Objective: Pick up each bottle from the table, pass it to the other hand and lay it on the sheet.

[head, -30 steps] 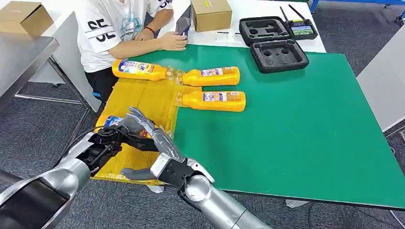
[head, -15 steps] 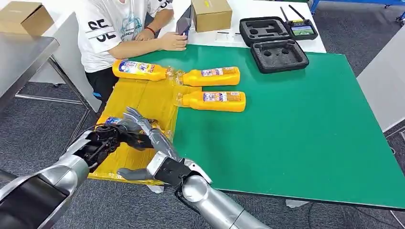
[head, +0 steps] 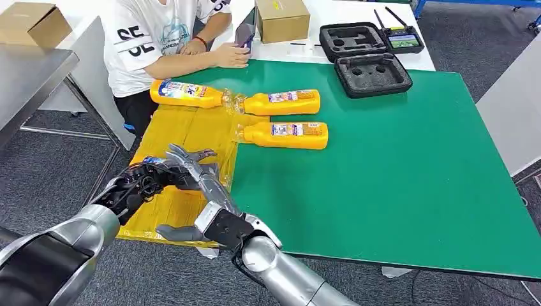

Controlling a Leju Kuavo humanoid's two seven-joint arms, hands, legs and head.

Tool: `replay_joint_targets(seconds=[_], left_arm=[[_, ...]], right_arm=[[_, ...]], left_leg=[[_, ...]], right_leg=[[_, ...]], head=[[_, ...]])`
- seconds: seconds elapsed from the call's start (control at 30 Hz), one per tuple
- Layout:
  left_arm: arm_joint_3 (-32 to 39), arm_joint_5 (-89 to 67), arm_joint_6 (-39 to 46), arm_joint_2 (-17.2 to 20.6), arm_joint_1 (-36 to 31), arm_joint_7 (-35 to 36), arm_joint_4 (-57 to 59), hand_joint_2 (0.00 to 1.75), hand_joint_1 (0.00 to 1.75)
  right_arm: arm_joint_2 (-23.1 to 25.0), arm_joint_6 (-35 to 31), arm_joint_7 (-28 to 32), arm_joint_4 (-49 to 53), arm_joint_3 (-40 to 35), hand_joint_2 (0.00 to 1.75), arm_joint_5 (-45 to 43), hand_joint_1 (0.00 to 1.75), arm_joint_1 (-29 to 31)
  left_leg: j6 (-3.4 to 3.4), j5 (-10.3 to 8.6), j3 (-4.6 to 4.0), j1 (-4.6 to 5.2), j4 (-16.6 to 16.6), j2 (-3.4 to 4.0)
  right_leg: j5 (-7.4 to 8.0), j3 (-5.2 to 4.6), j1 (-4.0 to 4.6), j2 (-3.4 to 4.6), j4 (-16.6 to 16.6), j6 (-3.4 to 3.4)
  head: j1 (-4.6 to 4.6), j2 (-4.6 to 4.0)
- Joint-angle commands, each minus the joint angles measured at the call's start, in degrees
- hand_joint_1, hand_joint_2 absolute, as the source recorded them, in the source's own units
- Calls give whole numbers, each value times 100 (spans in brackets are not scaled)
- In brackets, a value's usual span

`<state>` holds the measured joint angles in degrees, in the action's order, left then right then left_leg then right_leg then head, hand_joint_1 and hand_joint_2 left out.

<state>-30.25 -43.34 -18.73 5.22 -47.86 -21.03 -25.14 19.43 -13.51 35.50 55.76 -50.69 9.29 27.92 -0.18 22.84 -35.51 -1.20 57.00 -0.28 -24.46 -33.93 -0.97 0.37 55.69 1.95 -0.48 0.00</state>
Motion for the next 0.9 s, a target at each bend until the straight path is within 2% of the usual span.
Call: replay_joint_targets(seconds=[0.03, 0.13, 0.3, 0.5, 0.53, 0.67, 0.77, 0.83, 0.9], left_arm=[[377, 241, 752, -259, 53, 316, 327, 0, 0], [455, 307, 989, -325, 134, 361, 307, 0, 0], [479, 329, 1009, -324, 146, 354, 303, 0, 0], [581, 354, 1322, -276, 392, 361, 227, 0, 0], [598, 347, 1366, -279, 418, 362, 225, 0, 0], [950, 606, 1619, -292, 589, 341, 126, 0, 0], [1484, 1114, 1898, -291, 818, -84, -162, 0, 0], [2117, 1757, 2420, -341, 1120, -758, -701, 0, 0], [2333, 1936, 2869, -356, 1277, -1009, -1040, 0, 0]], right_arm=[[-348, -915, 245, 506, -131, 175, 454, 0, -7], [-443, -1264, 415, 798, -84, 175, 578, 0, -138], [-456, -1291, 426, 829, -78, 175, 579, 0, -160], [-802, -2473, 450, 1818, -208, 175, 498, 0, -353], [-824, -2649, 450, 2037, -78, 175, 693, 0, -410], [-772, -2649, 450, 2484, 657, 175, 1141, 0, -789], [-861, -2649, 450, 2438, 1079, 175, 1236, 0, -888], [-933, -2649, 450, 2489, 1479, 175, 1402, 0, -1003], [-959, -2649, 450, 2608, 1691, 175, 1495, 0, -1093]], left_leg=[[5, 4, 14, 0, -4, -2], [10, 13, 29, -3, 0, -7], [7, 8, 23, -1, -3, -5], [9, 12, 29, -1, -3, -1], [12, 20, 41, -3, 1, 1], [9, 12, 28, 0, -4, -1], [6, 6, 20, 2, -8, 1], [8, 10, 31, 2, -9, 1], [10, 11, 32, -1, -9, 1]], right_leg=[[-4, 16, 1, -5, -6, -4], [-13, 34, 6, -13, -9, -7], [-9, 27, 3, -10, -8, -6], [-11, 32, 4, -7, -9, -7], [-17, 46, 7, -8, -10, -9], [-11, 31, 2, -7, -9, -6], [-4, 20, -1, -4, -11, -4], [-7, 32, 1, -5, -14, -6], [-6, 35, 4, -7, -17, -6]], head=[[0, 0], [0, 0], [0, -2], [-2, 0], [0, 0], [0, 0], [0, 0], [-4, 0], [-2, 0]])
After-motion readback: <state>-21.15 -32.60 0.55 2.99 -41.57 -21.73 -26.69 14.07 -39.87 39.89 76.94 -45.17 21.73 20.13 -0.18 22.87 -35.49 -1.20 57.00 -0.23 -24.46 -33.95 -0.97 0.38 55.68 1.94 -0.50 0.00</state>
